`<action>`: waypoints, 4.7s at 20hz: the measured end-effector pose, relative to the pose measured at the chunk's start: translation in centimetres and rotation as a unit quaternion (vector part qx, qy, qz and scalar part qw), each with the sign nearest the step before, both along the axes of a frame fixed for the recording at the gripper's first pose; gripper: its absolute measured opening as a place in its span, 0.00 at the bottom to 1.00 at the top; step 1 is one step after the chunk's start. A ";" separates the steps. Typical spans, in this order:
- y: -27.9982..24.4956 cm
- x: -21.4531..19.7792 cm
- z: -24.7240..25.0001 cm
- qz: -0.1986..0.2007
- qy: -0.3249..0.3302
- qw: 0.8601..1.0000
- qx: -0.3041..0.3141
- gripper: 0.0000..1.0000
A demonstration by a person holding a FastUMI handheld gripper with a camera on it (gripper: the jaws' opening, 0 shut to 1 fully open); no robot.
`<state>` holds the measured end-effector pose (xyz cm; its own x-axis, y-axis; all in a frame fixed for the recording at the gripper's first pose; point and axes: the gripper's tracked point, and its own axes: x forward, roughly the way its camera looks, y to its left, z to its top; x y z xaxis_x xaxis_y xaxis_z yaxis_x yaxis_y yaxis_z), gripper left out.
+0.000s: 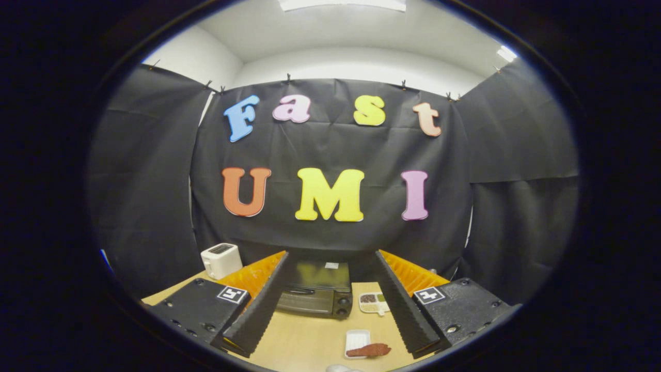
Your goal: Open the toaster oven, put the food inside, and close the toaster oven door.
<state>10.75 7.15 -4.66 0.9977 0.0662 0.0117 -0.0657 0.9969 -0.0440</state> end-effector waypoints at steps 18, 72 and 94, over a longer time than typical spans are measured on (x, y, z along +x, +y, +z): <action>10.0 24.5 -21.6 0.008 0.157 0.987 0.003 1.00; 8.2 7.4 -40.3 0.002 0.362 0.931 -0.046 1.00; -19.5 1.6 -31.8 0.033 0.394 0.916 0.073 0.92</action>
<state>12.30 -12.35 -36.49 0.6942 0.1819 -0.6964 -0.0794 0.9810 0.1770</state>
